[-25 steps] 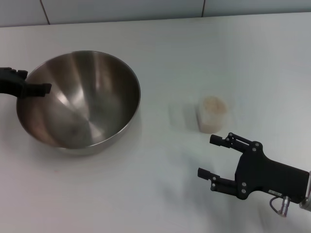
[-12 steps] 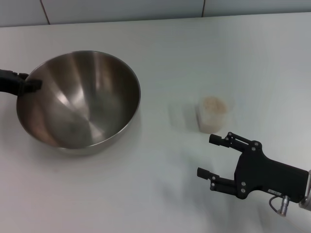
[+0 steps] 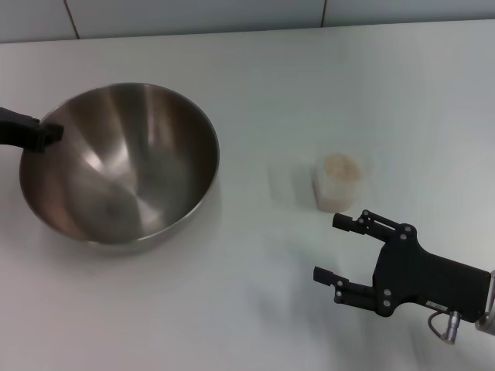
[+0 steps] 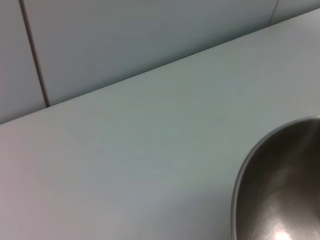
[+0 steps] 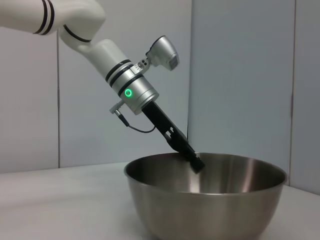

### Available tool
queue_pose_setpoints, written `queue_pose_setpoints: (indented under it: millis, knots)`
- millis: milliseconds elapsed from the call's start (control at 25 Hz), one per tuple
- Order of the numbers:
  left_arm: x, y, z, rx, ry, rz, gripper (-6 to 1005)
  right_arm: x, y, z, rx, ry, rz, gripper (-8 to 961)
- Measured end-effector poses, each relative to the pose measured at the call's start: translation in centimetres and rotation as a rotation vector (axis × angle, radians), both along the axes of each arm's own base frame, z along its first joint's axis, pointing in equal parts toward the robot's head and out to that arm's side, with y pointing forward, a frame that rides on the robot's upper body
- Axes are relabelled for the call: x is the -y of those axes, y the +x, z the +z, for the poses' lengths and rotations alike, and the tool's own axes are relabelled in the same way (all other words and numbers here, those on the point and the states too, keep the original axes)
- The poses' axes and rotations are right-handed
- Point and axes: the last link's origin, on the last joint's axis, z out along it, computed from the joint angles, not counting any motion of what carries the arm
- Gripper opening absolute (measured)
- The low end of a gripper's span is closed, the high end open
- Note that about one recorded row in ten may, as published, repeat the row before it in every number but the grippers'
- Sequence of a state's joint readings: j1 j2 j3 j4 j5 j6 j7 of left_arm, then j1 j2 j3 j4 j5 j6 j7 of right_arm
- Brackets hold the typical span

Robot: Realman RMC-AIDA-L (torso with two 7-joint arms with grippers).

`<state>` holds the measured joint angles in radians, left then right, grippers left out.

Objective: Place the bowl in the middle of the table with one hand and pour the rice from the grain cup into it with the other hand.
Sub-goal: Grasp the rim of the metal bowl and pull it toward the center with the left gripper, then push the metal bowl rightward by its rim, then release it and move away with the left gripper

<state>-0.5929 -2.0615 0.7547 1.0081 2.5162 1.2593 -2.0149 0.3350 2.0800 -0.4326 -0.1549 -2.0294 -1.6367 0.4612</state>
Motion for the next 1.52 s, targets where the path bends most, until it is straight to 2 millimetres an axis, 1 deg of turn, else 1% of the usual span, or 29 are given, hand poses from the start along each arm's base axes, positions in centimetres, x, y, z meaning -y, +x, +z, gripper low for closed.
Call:
queue_pose_setpoints:
  millis: [160,200,480,520,640,680,720,760,800,840,880,920,1040,1200,1240,1360,1520]
  knots:
    - [0.0,0.0,0.0,0.0,0.0,0.0,76,0.0,0.0,0.0,0.0,0.001,0.001,796]
    - [-0.1,0.6,-0.1,0.012,-0.019,-0.012,56,0.0,0.0,0.0,0.001,0.001,0.002,796]
    - [-0.3,1.1,-0.1,0.027,-0.024,-0.011,50,0.0,0.0,0.0,0.001,0.001,0.002,796]
    - [-0.6,2.2,0.3,0.052,-0.027,-0.026,47,0.0,0.0,0.0,0.001,0.001,0.002,796]
    - [-0.6,2.2,0.3,0.052,-0.027,-0.026,40,0.0,0.0,0.0,0.0,0.0,0.0,796]
    - [-0.8,2.9,0.6,0.068,-0.028,-0.038,37,0.0,0.0,0.0,0.0,0.0,-0.001,796]
    - [-0.8,2.9,0.6,0.068,-0.028,-0.038,36,0.1,0.1,0.0,0.0,-0.001,-0.002,796]
    - [-1.5,5.1,1.0,0.116,-0.036,-0.092,36,0.1,0.1,0.0,0.0,-0.001,-0.003,796]
    - [-1.9,6.1,0.8,0.124,-0.04,-0.116,36,0.1,0.1,0.0,0.0,-0.001,-0.004,796]
    - [-1.9,6.1,0.8,0.124,-0.04,-0.116,35,0.1,0.1,0.0,0.0,-0.001,-0.005,796]
    - [-2.4,7.2,0.2,0.124,-0.059,-0.141,35,0.1,0.1,0.0,0.0,-0.001,-0.005,796]
    - [-2.6,7.7,-0.2,0.124,-0.071,-0.152,34,0.1,0.1,0.0,0.001,-0.001,-0.006,796]
    - [-2.8,8.2,-0.6,0.123,-0.084,-0.162,39,0.2,0.2,0.0,0.001,-0.001,-0.007,796]
    - [-3.6,9.9,-2.5,0.137,-0.135,-0.189,45,0.2,0.2,0.1,0.0,-0.001,-0.009,796]
    - [-3.6,9.9,-2.5,0.137,-0.135,-0.189,47,0.3,0.2,0.0,0.0,-0.001,-0.01,796]
    - [-3.9,10.4,-3.5,0.133,-0.157,-0.198,51,0.3,0.3,0.1,0.0,-0.001,-0.013,796]
    - [-3.9,10.6,-3.9,0.124,-0.161,-0.203,58,0.4,0.3,0.1,0.0,-0.001,-0.015,796]
